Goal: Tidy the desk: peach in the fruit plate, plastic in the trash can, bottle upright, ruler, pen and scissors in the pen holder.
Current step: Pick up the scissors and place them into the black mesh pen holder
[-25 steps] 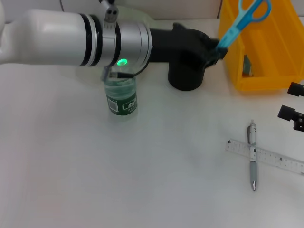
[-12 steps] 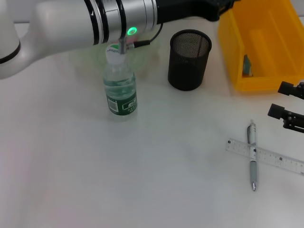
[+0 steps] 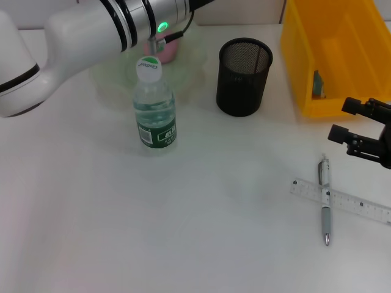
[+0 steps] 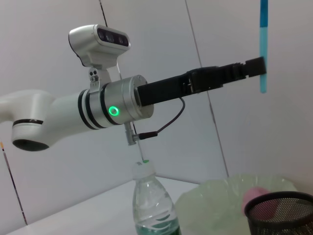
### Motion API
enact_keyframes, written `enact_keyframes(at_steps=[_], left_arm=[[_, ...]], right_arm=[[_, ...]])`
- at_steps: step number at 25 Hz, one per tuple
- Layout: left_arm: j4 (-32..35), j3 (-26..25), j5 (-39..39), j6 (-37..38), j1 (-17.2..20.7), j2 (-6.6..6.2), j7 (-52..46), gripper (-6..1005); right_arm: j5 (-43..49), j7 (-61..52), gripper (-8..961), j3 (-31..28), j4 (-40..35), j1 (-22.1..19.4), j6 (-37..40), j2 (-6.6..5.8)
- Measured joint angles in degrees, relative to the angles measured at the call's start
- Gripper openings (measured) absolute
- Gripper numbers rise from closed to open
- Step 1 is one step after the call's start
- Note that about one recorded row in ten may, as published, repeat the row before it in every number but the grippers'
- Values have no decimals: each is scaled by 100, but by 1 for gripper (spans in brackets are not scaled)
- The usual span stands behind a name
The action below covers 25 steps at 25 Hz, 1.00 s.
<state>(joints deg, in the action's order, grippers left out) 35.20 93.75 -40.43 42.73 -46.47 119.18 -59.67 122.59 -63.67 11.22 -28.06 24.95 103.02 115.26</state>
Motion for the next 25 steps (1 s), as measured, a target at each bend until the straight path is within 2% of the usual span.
enact_keyframes(at_steps=[6, 12, 18, 22, 25], left_arm=[[-285, -17, 313, -52, -59, 0, 905, 234], [-694, -264, 484, -115, -121, 7, 1941, 237], [-741, -260, 487, -131, -140, 8, 2027, 240], [-661, -182, 416, -95, -178, 8, 1447, 242], [-661, -182, 416, -95, -178, 8, 1447, 243]], right_arm=[[0, 4, 779, 148, 143, 154, -119, 25], [8, 47, 779, 163, 160, 237, -196, 121], [18, 66, 779, 168, 168, 286, -203, 145], [20, 66, 779, 216, 205, 308, -216, 147], [21, 66, 779, 229, 213, 308, -240, 147]])
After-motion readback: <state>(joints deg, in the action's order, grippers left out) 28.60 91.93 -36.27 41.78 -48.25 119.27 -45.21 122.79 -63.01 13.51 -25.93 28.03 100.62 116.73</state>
